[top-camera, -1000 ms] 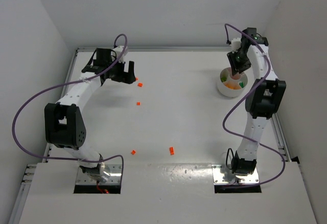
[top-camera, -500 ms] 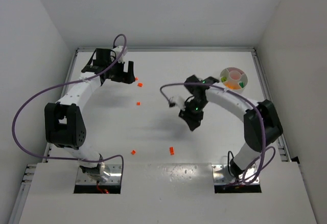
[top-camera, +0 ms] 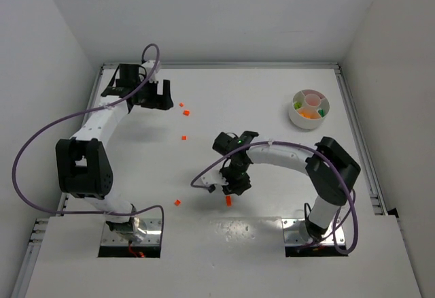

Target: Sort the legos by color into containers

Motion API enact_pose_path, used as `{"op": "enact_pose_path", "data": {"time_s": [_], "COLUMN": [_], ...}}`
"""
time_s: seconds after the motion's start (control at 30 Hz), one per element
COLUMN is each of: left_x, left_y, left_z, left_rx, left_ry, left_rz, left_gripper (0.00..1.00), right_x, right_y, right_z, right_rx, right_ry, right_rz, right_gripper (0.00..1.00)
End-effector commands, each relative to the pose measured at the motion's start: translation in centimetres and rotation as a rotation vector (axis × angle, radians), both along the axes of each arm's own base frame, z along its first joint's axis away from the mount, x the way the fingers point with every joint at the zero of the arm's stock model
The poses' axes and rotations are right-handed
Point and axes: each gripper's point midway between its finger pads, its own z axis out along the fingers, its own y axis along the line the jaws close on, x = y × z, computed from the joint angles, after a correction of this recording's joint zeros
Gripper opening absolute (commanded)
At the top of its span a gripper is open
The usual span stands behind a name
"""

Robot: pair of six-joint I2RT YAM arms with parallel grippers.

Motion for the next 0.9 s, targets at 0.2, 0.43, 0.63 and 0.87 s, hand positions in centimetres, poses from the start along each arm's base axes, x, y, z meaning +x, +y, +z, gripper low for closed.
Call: {"op": "enact_pose_path", "data": {"time_s": [0.2,0.43,0.63,0.87], "left_x": [-0.1,-0.1,-0.5,-2.1], "left_y": [1.6,1.9,3.2,4.5], "left_z": [3.4,3.1,3.1,2.9], "left_rx": [-0.036,-0.061,-0.06,-0.071], "left_ry": [-0.075,-0.063,-0.064,-0.06], "left_rz": [0.033,0.035,0.067,0.095], "left_gripper": [1.0,1.0,1.0,1.0], "right_x": [-0.3,-0.3,-0.8,-2.1], "right_y": [3.2,3.1,2.8,3.5], "right_z": [-0.5,-1.3,-1.1,-1.9], "right_rx": [0.119,0.146,0.137,0.169], "right_ry": [-0.128,-0.178,-0.14,-0.124], "right_rz": [0.341,0.652,0.789,0.822], "right_gripper": [0.46,0.47,0.47,0.5]}}
